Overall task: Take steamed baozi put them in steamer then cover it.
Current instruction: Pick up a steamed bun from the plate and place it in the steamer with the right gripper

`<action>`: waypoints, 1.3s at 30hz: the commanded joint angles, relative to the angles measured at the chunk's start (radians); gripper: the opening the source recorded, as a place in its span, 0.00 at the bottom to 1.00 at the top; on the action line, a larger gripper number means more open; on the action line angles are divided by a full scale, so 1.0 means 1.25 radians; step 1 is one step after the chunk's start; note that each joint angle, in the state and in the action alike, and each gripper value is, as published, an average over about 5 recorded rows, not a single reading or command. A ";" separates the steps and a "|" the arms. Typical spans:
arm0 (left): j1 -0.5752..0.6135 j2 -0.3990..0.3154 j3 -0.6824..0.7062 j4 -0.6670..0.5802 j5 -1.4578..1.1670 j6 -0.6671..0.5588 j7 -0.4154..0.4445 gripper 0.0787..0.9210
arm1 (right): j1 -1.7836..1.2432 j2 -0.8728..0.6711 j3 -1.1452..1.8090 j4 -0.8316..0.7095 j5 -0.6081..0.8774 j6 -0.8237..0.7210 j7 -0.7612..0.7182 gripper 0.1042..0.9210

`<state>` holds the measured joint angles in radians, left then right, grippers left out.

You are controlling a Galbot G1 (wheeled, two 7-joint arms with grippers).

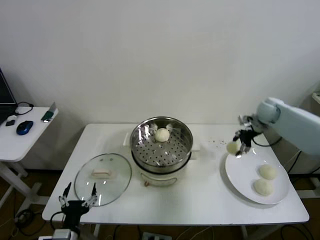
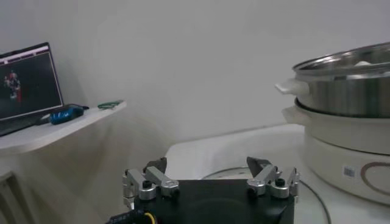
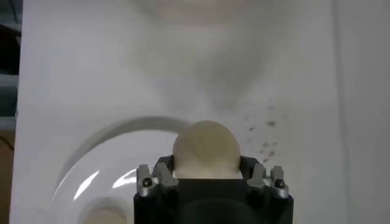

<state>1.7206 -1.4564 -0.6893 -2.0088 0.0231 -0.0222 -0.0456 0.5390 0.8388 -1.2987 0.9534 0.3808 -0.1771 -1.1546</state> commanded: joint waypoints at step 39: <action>0.028 0.041 0.017 -0.024 0.004 -0.015 0.008 0.88 | 0.029 0.555 -0.220 -0.038 0.349 -0.158 0.126 0.72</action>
<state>1.7550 -1.4073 -0.6683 -2.0396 0.0278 -0.0411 -0.0360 0.6352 1.4813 -1.5636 0.9122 0.8131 -0.3663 -1.0089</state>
